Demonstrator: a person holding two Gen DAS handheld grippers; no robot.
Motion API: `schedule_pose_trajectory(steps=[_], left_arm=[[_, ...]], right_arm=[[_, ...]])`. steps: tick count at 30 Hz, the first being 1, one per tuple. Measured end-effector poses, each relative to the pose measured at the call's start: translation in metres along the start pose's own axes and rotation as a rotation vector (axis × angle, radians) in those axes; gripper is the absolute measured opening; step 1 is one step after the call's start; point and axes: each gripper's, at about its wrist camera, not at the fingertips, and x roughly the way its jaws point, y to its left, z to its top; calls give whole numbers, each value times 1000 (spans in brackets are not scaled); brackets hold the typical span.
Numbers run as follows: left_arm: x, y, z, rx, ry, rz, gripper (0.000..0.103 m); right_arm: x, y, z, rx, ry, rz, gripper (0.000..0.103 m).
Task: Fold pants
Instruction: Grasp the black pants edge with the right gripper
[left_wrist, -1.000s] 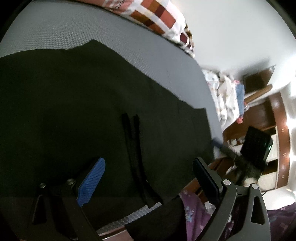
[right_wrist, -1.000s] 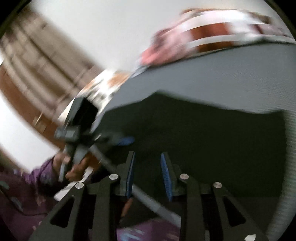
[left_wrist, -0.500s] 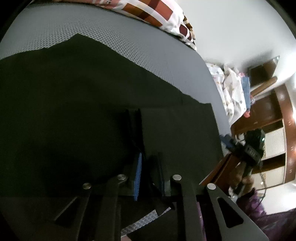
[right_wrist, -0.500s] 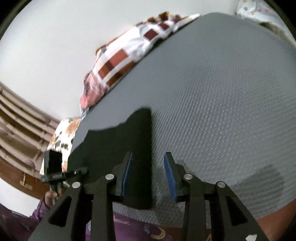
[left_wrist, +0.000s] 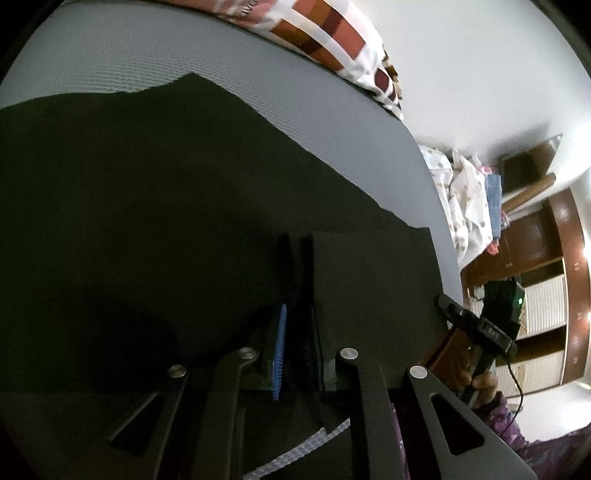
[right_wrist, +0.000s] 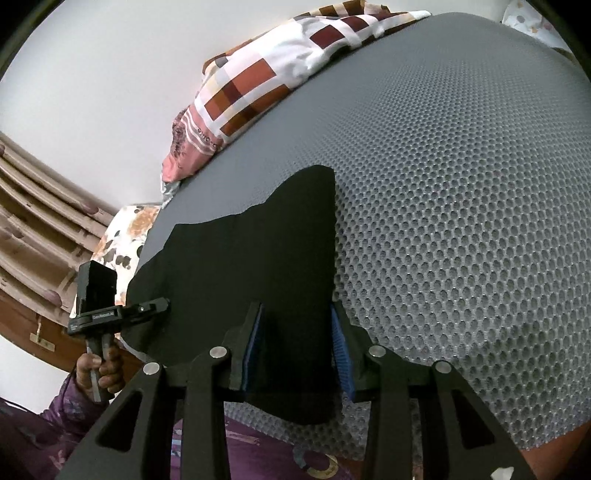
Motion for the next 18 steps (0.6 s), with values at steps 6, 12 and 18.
schedule_pose_trajectory(steps=[6, 12, 18], left_arm=[[-20, 5, -1, 12, -23, 94, 18], [-84, 23, -17, -13, -116, 235, 46], [-196, 87, -38, -119, -376, 426, 77]], right_arm=[[8, 16, 4, -62, 12, -76, 36], [-23, 43, 19, -102, -133, -157, 36], [-4, 111, 17, -240, -78, -28, 51]])
